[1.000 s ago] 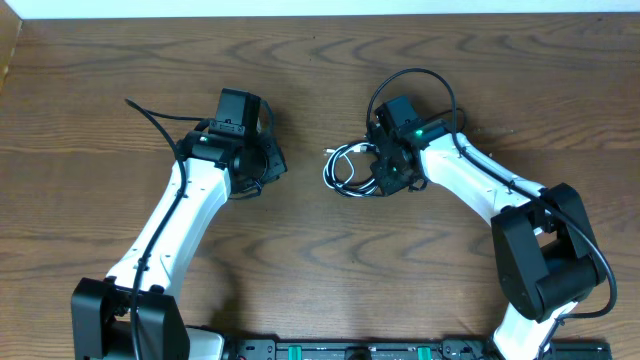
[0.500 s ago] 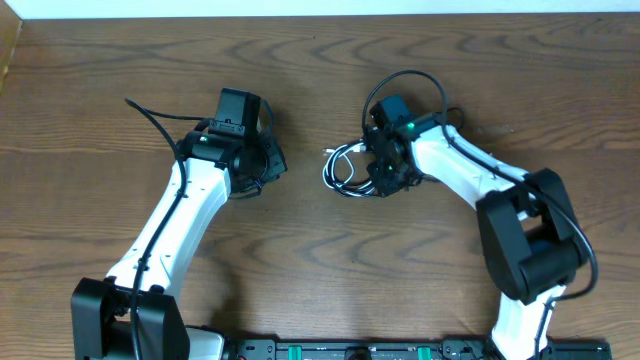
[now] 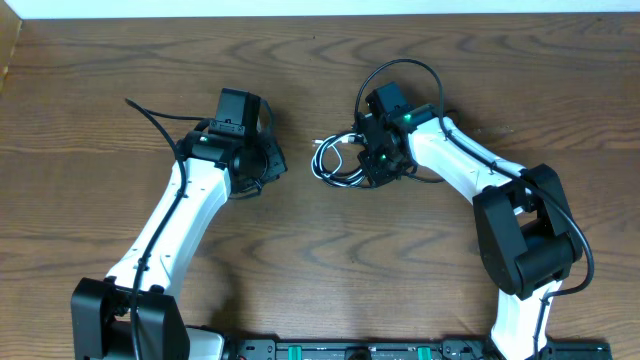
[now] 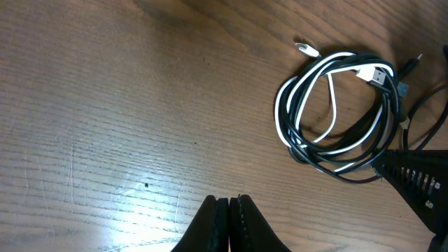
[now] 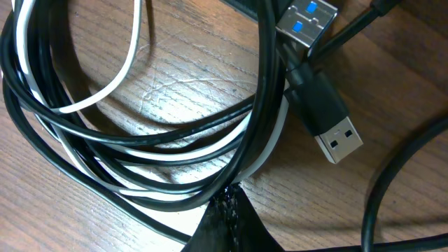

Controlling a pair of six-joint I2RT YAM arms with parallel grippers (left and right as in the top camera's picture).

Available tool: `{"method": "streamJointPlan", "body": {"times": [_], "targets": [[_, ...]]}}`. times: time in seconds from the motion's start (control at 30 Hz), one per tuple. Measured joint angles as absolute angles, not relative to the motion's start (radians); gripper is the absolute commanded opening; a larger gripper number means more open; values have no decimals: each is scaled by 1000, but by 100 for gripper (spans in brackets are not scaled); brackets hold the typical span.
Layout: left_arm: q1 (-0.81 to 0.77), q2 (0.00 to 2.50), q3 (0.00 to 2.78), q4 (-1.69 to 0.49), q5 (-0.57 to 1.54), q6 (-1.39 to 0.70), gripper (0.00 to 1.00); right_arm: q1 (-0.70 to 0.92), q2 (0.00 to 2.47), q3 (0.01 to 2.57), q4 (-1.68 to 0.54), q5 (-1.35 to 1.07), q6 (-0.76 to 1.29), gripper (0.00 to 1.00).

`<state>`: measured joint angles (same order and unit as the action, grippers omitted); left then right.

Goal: Untangle cables

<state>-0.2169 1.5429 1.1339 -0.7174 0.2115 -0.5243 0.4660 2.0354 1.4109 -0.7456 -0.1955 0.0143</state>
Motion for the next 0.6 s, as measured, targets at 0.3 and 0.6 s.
{"method": "streamJointPlan", "body": {"times": [0.3,0.6], "targets": [[-217,1543,1134,-718,212,-524,9,466,2036,1411,-750,-205,51,1],[-217,1543,1134,-719,212,-524,9,466,2036,1412,-785,-251,154,1]]}}
